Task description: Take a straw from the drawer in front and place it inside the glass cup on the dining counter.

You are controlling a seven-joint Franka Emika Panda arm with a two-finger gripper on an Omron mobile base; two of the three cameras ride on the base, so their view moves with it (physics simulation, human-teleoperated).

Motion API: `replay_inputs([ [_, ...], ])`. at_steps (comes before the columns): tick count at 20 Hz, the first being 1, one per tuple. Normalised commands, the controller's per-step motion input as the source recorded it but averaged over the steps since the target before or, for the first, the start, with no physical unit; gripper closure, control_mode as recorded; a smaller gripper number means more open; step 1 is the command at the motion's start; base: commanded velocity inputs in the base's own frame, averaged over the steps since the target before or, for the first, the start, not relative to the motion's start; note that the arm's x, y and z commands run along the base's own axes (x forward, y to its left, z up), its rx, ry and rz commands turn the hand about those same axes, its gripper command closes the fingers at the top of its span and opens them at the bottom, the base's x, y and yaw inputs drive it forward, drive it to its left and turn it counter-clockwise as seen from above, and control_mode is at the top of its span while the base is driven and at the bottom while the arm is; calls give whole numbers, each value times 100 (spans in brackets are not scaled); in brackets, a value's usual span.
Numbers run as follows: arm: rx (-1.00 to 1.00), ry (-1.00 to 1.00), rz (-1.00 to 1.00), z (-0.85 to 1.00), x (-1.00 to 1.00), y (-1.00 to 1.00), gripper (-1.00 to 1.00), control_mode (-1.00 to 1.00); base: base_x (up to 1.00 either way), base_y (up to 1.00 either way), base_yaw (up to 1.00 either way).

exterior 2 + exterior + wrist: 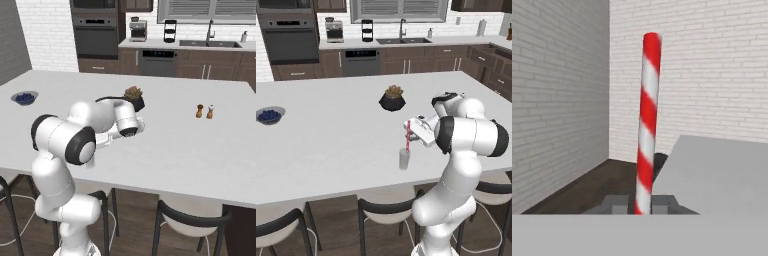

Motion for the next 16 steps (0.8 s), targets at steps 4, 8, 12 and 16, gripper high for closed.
replay_inputs([
  [4,0,0,1,-22,16,1,100,-100,0,0,0],
  [8,0,0,1,-8,12,0,100,-100,0,0,0],
  [12,0,0,1,0,9,1,100,-100,0,0,0],
  [16,0,-1,1,3,0,4,100,-100,0,0,0],
])
